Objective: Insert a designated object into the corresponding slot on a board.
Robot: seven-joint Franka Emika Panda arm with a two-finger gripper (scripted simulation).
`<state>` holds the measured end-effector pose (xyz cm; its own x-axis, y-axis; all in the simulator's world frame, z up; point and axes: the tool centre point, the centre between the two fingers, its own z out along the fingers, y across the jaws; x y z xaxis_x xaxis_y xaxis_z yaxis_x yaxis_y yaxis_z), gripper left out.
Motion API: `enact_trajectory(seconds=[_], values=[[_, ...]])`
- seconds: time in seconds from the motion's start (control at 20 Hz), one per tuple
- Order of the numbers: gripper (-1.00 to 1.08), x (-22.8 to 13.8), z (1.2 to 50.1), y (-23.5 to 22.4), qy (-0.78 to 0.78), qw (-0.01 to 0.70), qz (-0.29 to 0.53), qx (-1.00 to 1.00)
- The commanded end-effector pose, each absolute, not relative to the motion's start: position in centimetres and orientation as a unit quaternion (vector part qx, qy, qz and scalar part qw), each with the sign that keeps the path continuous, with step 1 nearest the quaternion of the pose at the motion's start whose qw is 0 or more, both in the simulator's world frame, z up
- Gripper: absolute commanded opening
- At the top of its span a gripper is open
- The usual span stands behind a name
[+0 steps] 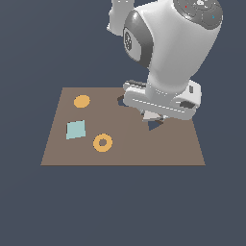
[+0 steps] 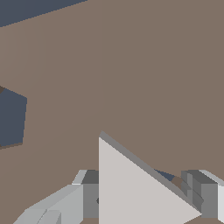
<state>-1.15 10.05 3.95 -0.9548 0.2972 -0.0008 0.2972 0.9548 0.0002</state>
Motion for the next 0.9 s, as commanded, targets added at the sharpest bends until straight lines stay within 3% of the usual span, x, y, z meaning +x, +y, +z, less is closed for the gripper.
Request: enact_trajectory(seconds=[0.0, 0.85], values=[[-1.00, -0.7, 4.0, 10.3, 0.994, 0.001, 0.000, 0.112], [-1.00, 0.5, 4.1, 11.4, 1.000, 0.000, 0.000, -0.015]])
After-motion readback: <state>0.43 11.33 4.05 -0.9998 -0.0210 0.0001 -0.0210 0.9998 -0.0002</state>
